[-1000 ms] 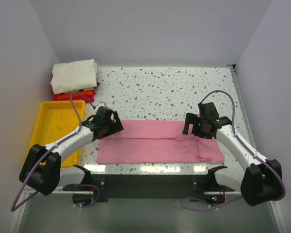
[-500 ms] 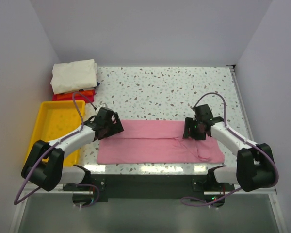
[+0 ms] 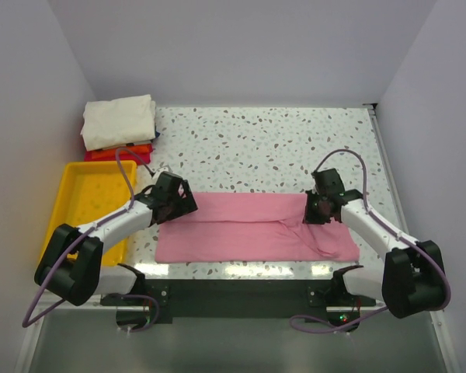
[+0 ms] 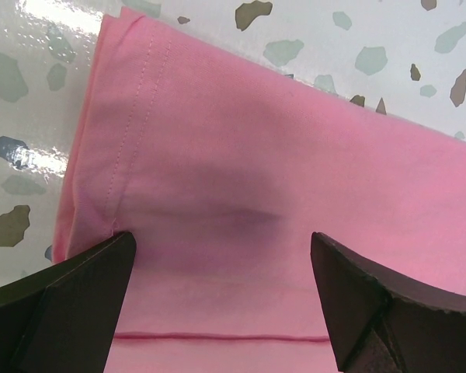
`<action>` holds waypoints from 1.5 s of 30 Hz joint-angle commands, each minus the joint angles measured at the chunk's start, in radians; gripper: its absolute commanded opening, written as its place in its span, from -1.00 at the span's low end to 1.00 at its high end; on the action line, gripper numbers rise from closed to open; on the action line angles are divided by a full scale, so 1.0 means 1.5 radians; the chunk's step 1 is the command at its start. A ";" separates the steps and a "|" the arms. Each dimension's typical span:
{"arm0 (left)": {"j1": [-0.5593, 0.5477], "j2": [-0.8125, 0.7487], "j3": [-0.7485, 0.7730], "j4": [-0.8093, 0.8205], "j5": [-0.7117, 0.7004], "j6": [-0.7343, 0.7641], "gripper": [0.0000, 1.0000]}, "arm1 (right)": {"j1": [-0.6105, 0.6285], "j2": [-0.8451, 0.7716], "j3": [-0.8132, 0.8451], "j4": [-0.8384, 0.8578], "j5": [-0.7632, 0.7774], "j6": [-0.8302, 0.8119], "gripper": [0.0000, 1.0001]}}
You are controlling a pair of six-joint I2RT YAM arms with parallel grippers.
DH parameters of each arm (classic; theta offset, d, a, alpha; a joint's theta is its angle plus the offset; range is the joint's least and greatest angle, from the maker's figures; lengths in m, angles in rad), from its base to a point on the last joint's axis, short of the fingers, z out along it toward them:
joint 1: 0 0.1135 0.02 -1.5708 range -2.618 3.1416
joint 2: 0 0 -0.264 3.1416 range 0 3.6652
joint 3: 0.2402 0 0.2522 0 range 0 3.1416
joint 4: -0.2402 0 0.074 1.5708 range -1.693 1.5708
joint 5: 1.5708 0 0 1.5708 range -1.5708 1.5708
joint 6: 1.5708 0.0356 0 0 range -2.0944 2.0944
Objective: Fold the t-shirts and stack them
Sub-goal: Fold the tshirt
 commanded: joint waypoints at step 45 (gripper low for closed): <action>-0.001 0.013 0.020 -0.009 -0.034 0.012 1.00 | 0.051 -0.185 -0.126 0.051 -0.305 0.094 0.97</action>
